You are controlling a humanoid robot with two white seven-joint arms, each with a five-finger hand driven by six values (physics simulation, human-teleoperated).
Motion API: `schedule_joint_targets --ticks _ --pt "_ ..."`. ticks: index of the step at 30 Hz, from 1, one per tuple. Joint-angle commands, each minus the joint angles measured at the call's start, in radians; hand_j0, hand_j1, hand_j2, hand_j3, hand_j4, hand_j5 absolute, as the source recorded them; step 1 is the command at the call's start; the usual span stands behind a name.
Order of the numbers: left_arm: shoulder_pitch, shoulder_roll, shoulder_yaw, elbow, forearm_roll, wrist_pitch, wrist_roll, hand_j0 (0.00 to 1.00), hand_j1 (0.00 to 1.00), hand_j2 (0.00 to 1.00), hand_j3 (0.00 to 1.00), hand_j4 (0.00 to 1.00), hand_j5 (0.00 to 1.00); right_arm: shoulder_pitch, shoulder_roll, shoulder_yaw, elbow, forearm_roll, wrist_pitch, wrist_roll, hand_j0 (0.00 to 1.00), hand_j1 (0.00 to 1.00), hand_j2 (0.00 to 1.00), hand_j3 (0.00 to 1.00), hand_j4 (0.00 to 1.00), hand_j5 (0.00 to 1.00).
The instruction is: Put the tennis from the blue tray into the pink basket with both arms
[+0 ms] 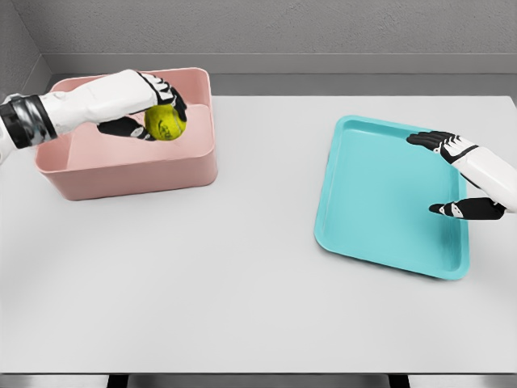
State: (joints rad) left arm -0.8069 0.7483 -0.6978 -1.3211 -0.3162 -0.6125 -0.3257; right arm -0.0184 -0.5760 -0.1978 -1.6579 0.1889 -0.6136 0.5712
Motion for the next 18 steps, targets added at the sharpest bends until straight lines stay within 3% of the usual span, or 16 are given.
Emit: schedule_joint_targets --ticks 1,6,8,9,10,18 --pt "0.000 -0.003 0.003 0.072 0.011 0.002 0.001 0.57 0.57 0.57 0.57 0.57 0.57 0.000 -0.001 0.000 0.000 -0.008 0.003 -0.001 1.00 1.00 1.00 1.00 1.00 1.00" --pt "-0.023 -0.004 0.009 0.180 0.012 0.002 0.002 0.58 0.58 0.58 0.58 0.58 0.58 0.000 -0.001 0.000 0.000 -0.008 0.003 -0.001 1.00 1.00 1.00 1.00 1.00 1.00" --pt "-0.026 -0.006 0.021 0.221 0.012 0.002 0.004 0.64 0.64 0.64 0.64 0.64 0.64 0.000 -0.001 0.000 0.000 -0.008 0.003 -0.001 1.00 1.00 1.00 1.00 1.00 1.00" --pt "-0.028 -0.006 0.030 0.230 0.015 0.002 0.013 0.86 0.86 0.86 0.86 0.86 0.86 0.000 -0.001 0.000 0.000 -0.008 0.003 -0.001 1.00 1.00 1.00 1.00 1.00 1.00" --pt "-0.028 -0.006 0.032 0.232 0.040 0.002 0.013 1.00 1.00 1.00 1.00 1.00 1.00 0.000 -0.001 0.000 0.000 -0.008 0.003 -0.001 1.00 1.00 1.00 1.00 1.00 1.00" --pt "-0.018 0.025 0.038 0.227 0.048 0.002 0.013 1.00 1.00 1.00 1.00 1.00 1.00 0.000 -0.001 0.000 0.001 -0.008 0.003 -0.001 1.00 1.00 1.00 1.00 1.00 1.00"
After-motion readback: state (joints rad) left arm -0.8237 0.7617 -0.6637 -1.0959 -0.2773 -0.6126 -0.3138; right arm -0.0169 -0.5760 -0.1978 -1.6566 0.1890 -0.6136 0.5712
